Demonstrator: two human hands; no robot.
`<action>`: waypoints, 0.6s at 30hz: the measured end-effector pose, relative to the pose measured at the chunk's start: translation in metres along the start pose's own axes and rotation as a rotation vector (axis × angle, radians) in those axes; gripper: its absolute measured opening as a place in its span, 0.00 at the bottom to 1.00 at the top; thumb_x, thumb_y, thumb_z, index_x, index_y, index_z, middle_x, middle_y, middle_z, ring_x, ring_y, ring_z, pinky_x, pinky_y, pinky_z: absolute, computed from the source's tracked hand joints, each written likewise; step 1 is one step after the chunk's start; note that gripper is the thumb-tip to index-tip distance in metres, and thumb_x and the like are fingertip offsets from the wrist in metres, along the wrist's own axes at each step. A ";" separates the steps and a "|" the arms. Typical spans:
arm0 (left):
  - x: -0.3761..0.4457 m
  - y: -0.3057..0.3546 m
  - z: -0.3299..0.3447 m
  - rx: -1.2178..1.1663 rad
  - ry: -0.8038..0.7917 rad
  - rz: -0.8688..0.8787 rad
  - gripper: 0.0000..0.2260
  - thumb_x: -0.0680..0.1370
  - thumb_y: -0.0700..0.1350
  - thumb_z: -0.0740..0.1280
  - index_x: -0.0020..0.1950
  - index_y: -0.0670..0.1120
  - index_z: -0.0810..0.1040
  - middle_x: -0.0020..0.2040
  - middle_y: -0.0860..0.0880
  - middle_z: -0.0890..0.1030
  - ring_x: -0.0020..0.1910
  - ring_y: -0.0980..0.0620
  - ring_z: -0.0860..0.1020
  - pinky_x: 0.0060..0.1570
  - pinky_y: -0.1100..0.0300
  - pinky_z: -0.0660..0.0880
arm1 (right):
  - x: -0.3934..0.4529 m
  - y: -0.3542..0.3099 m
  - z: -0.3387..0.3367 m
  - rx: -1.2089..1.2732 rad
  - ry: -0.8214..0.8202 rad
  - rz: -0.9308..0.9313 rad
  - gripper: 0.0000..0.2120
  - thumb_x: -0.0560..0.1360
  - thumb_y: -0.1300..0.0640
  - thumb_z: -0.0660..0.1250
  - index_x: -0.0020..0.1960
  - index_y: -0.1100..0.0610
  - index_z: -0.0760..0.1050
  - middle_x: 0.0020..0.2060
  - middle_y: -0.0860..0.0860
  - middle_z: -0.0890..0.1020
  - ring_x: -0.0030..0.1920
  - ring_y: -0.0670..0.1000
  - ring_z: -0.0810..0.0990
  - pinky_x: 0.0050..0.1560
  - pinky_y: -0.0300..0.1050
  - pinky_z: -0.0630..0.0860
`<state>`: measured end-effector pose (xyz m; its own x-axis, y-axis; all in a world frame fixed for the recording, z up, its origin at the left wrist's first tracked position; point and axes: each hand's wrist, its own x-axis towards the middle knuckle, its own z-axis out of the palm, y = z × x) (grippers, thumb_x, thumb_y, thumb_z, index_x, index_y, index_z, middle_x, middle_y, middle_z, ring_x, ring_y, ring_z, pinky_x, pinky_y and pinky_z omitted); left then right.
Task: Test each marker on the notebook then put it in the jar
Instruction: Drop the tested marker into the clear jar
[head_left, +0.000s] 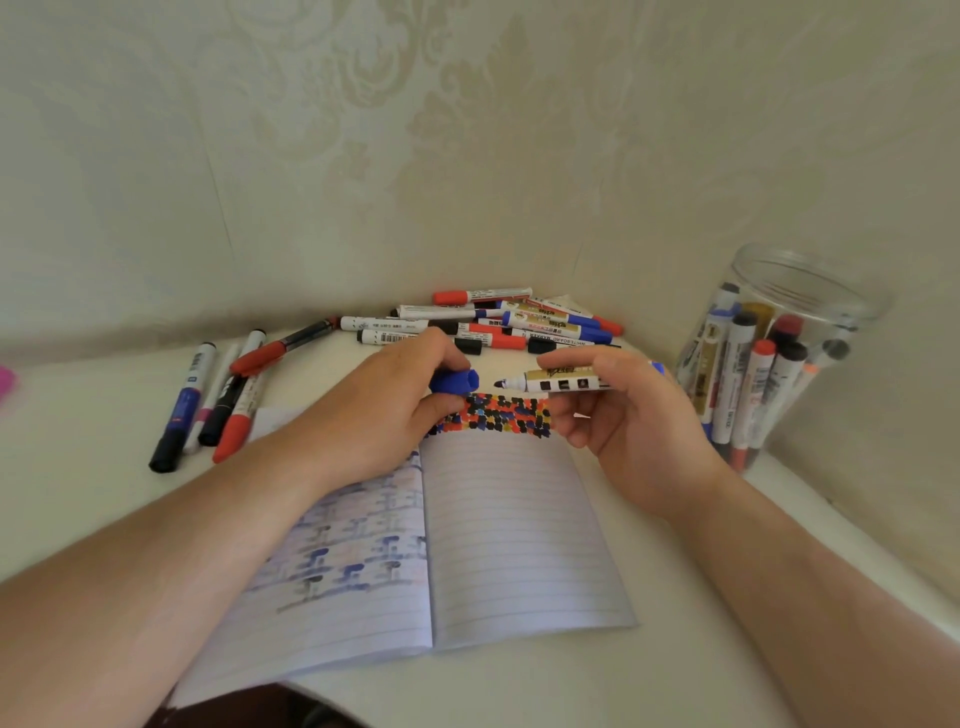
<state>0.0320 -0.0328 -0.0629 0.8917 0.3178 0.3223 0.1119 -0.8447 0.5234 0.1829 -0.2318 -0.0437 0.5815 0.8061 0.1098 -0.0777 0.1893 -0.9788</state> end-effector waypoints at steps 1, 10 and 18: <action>0.000 0.000 0.000 0.009 0.003 0.008 0.10 0.82 0.48 0.69 0.59 0.56 0.71 0.56 0.57 0.77 0.53 0.57 0.75 0.46 0.70 0.67 | 0.000 0.001 0.000 -0.011 -0.002 -0.002 0.17 0.74 0.54 0.62 0.52 0.57 0.87 0.36 0.58 0.81 0.36 0.53 0.78 0.34 0.44 0.74; 0.000 0.003 0.001 0.031 -0.007 0.037 0.10 0.80 0.50 0.71 0.60 0.57 0.73 0.55 0.61 0.77 0.53 0.61 0.74 0.46 0.70 0.69 | 0.000 0.004 0.004 -0.127 0.006 0.011 0.04 0.78 0.56 0.66 0.47 0.55 0.71 0.41 0.62 0.85 0.34 0.55 0.78 0.33 0.46 0.74; -0.004 0.013 -0.001 -0.062 0.018 0.130 0.19 0.69 0.51 0.82 0.55 0.60 0.80 0.51 0.59 0.81 0.47 0.57 0.80 0.48 0.63 0.76 | 0.009 0.007 -0.003 -0.218 0.204 -0.089 0.13 0.78 0.57 0.74 0.61 0.52 0.76 0.35 0.56 0.82 0.37 0.53 0.82 0.38 0.43 0.78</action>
<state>0.0293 -0.0442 -0.0565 0.8886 0.2159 0.4047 -0.0318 -0.8512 0.5239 0.1898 -0.2247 -0.0498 0.7302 0.6587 0.1813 0.1436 0.1115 -0.9833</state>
